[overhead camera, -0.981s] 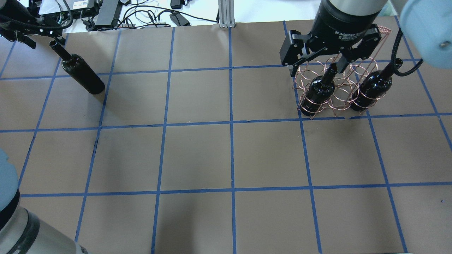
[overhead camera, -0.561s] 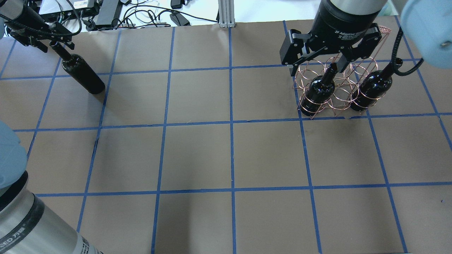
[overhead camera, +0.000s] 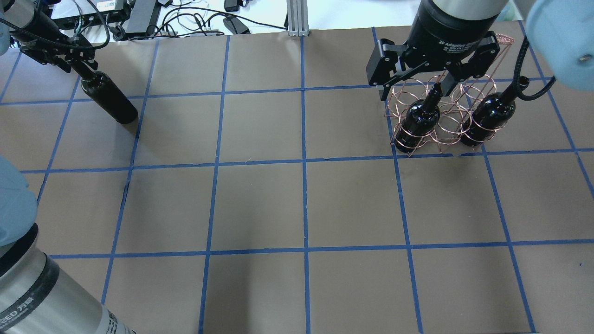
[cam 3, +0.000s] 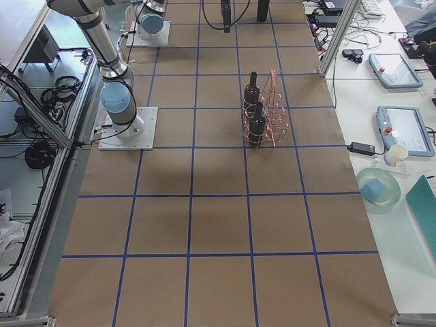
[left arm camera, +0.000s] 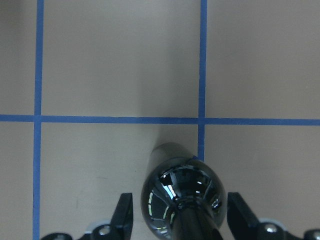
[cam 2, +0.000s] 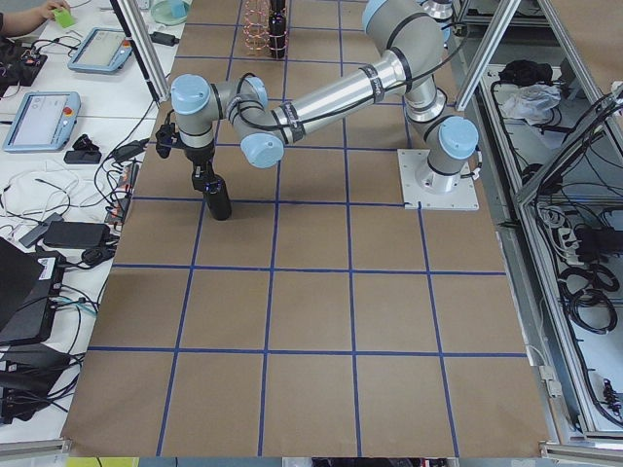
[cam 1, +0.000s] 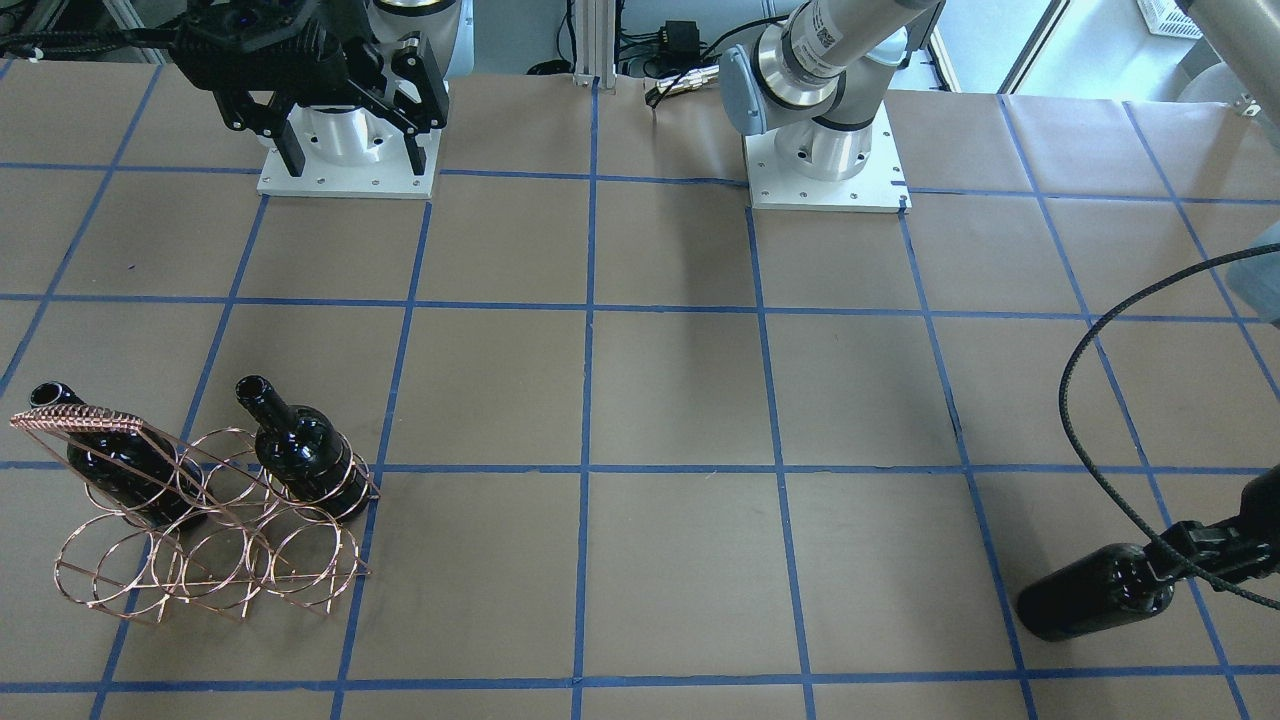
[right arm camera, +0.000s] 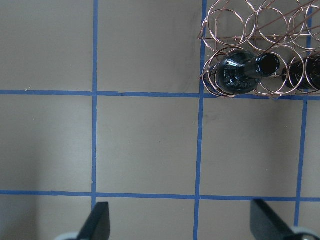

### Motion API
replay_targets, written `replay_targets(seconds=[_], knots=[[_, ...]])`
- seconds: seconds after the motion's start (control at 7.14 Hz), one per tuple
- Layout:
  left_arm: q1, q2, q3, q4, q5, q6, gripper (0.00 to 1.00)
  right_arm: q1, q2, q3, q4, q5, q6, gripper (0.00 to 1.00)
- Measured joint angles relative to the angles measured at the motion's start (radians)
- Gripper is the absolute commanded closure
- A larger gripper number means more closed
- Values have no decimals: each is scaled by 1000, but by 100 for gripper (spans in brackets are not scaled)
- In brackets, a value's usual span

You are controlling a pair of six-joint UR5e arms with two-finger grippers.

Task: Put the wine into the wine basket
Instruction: 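Close the left gripper on the bottle neck and lift it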

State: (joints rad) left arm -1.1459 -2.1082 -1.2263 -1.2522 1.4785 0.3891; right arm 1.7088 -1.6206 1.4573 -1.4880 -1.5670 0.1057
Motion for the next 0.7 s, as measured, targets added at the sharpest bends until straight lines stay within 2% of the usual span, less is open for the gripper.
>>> replay_targets(seconds=[0.42, 0.56, 0.7], knots=[[-1, 5, -6, -26, 0, 8, 49, -1, 0, 0, -1, -1, -1, 0], [-1, 6, -7, -30, 0, 9, 59, -1, 1, 0, -1, -4, -2, 0], [-2, 7, -7, -31, -2, 10, 89, -1, 0, 0, 0, -5, -2, 0]])
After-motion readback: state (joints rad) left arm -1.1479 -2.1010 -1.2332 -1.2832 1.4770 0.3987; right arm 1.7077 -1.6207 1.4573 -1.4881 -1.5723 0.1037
